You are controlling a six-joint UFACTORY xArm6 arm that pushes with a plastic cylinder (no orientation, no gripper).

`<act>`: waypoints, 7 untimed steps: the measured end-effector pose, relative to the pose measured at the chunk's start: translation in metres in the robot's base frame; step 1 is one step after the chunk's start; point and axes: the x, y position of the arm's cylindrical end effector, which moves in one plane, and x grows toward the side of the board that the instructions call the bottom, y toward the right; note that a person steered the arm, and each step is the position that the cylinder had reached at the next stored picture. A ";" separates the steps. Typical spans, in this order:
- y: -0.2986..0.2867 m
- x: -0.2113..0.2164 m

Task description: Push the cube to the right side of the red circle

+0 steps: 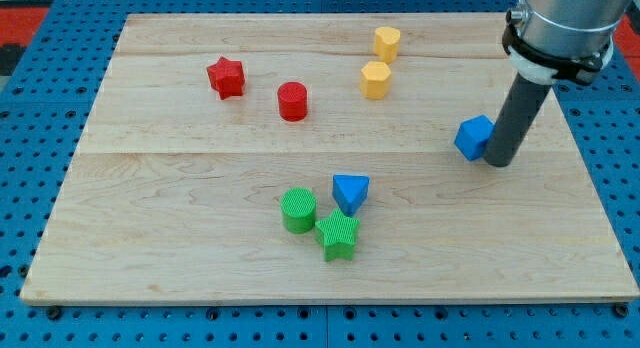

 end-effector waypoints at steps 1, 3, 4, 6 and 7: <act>-0.015 -0.032; 0.028 -0.044; -0.009 -0.067; -0.071 -0.061; -0.069 -0.045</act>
